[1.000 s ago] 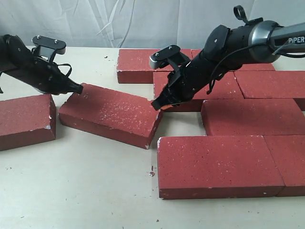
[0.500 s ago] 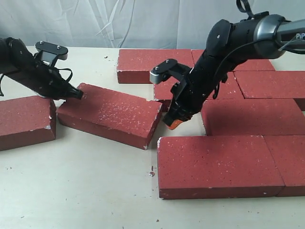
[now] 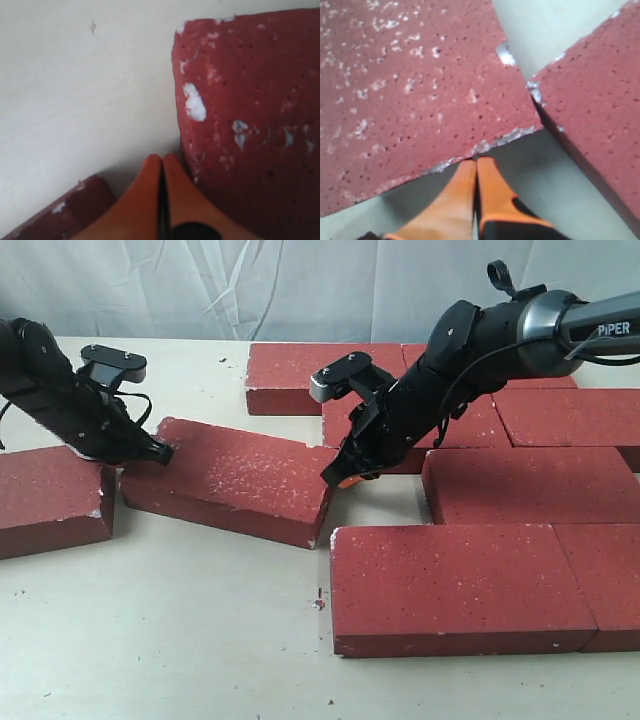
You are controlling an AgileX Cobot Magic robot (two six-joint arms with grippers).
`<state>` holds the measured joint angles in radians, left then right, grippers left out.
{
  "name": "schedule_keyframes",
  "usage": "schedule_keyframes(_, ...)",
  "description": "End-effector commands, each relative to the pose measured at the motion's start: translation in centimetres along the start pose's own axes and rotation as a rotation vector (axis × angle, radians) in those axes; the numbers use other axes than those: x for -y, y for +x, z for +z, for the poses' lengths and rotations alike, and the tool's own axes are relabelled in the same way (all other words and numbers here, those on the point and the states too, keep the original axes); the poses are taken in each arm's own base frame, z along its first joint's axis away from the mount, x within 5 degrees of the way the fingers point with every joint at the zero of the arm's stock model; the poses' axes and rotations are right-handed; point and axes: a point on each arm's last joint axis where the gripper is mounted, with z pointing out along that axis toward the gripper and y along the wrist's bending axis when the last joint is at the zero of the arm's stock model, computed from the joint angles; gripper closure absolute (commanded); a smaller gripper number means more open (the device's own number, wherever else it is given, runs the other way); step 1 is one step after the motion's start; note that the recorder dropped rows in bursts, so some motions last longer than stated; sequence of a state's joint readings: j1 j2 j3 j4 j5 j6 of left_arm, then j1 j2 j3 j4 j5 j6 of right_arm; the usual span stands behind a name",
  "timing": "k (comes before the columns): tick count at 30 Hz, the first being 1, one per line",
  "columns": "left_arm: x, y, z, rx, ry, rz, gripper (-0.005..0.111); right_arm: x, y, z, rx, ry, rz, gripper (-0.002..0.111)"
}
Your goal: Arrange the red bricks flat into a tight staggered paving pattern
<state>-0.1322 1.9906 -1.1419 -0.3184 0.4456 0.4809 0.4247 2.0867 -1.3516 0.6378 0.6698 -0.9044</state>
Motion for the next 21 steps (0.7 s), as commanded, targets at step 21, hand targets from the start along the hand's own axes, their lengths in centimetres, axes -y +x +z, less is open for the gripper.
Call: schedule_keyframes(21,2.0,1.7,-2.9,-0.201,0.192,0.111,0.107,0.9,-0.2,-0.7,0.010,0.097,-0.051,0.109)
